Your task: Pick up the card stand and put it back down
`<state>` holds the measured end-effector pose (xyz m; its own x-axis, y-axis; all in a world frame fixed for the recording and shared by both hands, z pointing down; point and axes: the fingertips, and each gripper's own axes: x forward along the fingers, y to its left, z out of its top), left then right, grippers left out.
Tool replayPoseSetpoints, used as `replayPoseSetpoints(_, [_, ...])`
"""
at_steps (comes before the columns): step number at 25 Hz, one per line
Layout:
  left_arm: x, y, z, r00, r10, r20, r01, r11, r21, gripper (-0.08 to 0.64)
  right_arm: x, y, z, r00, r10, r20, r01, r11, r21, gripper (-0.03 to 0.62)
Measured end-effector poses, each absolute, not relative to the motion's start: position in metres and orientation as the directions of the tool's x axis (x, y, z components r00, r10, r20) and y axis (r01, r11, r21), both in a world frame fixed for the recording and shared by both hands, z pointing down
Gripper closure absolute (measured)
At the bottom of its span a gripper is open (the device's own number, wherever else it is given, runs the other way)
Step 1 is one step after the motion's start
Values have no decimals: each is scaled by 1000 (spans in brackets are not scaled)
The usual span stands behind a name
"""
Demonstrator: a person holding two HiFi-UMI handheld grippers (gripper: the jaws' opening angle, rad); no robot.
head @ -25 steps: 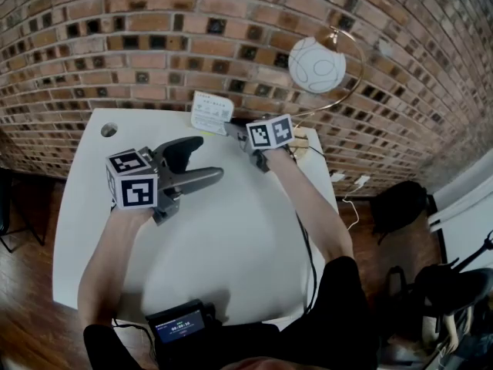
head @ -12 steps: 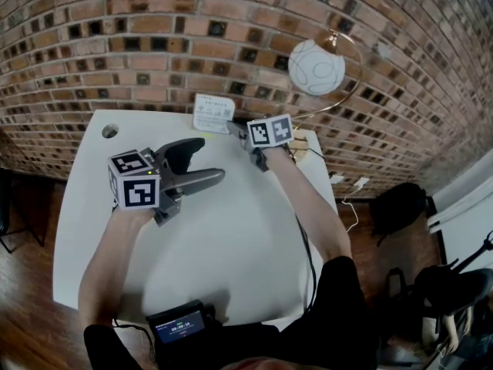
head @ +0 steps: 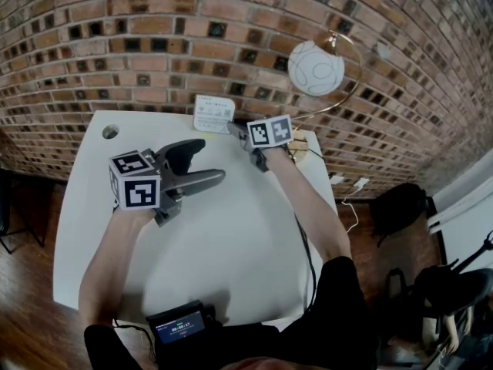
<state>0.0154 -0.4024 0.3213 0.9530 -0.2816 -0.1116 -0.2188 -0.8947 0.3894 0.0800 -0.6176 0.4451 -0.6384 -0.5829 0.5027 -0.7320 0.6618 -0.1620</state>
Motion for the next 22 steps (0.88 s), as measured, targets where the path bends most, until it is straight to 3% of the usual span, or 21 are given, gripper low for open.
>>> replayPoseSetpoints(22, [17, -403, 323, 955, -276, -112, -209, -889, 408, 121, 81, -596, 432, -670, -578, 465, -718, 663, -211, 443])
